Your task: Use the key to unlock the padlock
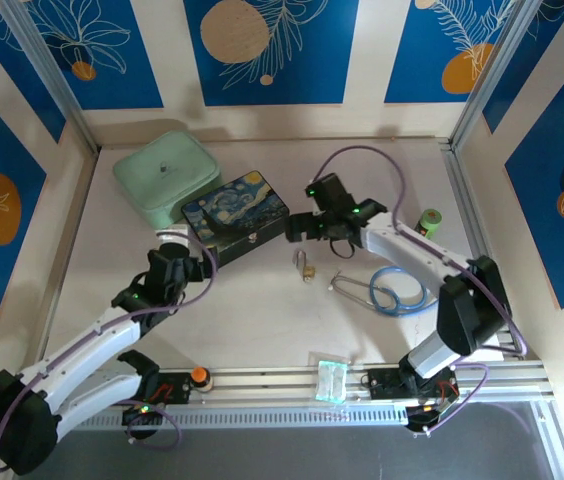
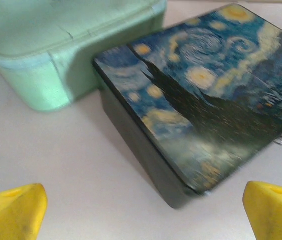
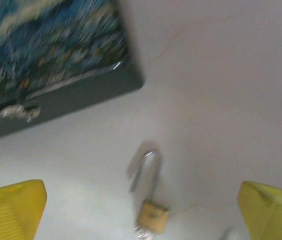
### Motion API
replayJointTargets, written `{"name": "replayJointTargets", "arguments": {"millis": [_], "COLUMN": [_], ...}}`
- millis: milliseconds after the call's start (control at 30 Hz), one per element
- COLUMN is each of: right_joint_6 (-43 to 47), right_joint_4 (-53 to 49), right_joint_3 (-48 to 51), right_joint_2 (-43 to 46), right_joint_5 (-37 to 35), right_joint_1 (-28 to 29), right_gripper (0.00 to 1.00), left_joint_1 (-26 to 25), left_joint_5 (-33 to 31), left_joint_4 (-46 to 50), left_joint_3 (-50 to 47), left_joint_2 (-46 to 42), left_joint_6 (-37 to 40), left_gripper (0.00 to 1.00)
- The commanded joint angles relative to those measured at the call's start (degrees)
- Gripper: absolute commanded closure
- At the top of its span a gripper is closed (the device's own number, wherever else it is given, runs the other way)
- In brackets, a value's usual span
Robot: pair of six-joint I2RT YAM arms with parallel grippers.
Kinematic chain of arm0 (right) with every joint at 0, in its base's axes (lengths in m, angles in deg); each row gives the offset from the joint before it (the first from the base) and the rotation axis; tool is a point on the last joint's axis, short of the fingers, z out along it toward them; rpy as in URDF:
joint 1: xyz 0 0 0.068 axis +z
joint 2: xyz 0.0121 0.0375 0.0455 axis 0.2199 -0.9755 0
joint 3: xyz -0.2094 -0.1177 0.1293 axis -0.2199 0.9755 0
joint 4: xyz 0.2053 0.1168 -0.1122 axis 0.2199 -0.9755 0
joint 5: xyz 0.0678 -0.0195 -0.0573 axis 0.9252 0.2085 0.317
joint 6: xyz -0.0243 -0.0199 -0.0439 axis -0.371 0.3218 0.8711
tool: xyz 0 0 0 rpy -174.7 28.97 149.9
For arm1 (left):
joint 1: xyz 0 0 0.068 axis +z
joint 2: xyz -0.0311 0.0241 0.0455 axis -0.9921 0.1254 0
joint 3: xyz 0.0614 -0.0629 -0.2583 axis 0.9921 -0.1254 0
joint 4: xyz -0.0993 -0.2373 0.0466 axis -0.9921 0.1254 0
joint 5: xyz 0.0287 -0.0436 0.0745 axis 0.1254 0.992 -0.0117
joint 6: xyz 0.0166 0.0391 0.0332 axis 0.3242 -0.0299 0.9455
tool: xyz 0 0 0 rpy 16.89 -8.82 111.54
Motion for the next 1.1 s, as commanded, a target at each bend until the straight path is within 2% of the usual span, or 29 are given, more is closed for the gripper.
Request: {"name": "replayJointTargets", "arguments": {"millis": [0,67,133,167,267,367,400,467,500,533,633,667,800,867,933,1067], "right_joint_6": [14.37,19.40,24.14,26.19,28.85,32.19,30.50,25.64,23.49,22.67,21.29,20.15,18.08,18.25,17.80,16.85], "right_joint_4": [12.45,24.13,35.13,38.38,42.46,52.64,54.46,53.43,51.32,50.76,49.65,49.77,55.41,57.59,62.73,72.52], "right_joint_3": [7.15,13.59,18.90,20.26,22.55,31.25,33.36,34.53,33.83,33.55,34.00,34.61,38.23,38.85,40.79,44.59], "right_joint_2": [2.52,4.30,4.79,4.29,3.15,6.59,8.02,9.39,9.80,9.91,10.91,11.26,9.49,8.02,6.83,3.58], "right_joint_5": [-7.50,-10.67,-10.23,-9.50,-10.65,-4.01,-1.28,6.55,8.25,9.89,11.30,11.98,11.80,11.04,11.25,10.07], "right_joint_1": [-3.74,-5.88,-8.78,-10.13,-13.36,-17.34,-19.64,-24.56,-26.14,-27.20,-28.39,-28.75,-29.05,-28.78,-29.02,-29.41], "right_gripper": [0.00,0.01,0.01,0.00,0.01,0.00,0.00,0.01,0.01,0.02,0.03,0.03,0.03,0.03,0.02,0.01], "left_joint_1": [2.02,4.02,5.61,6.83,11.39,16.04,17.55,19.15,19.78,20.52,23.49,23.82,23.84,23.93,23.93,24.11], "left_joint_5": [-9.46,-10.09,-8.49,-7.54,-4.43,1.31,4.98,6.88,7.14,7.77,10.68,11.49,12.49,12.36,12.61,14.73], "left_joint_4": [-17.63,-30.81,-38.49,-41.65,-50.80,-54.19,-55.60,-56.79,-60.07,-58.22,-61.32,-60.72,-68.79,-65.24,-68.24,-63.78], "left_joint_3": [-4.18,-6.93,-7.27,-7.14,-7.16,-6.78,-6.77,-6.28,-7.11,-7.36,-8.71,-8.99,-10.46,-10.07,-10.46,-8.65], "left_joint_2": [1.91,6.59,12.78,16.33,24.87,30.65,31.82,34.89,35.93,34.77,35.51,35.25,39.65,38.03,39.38,38.86], "left_joint_6": [14.97,23.11,30.61,32.05,29.35,26.95,26.28,24.77,24.61,22.93,20.11,19.71,20.79,20.03,20.52,20.94], "left_gripper": [0.01,0.01,0.01,0.00,0.01,0.01,0.00,0.00,0.01,0.01,0.01,0.01,0.01,0.01,0.00,0.01]}}
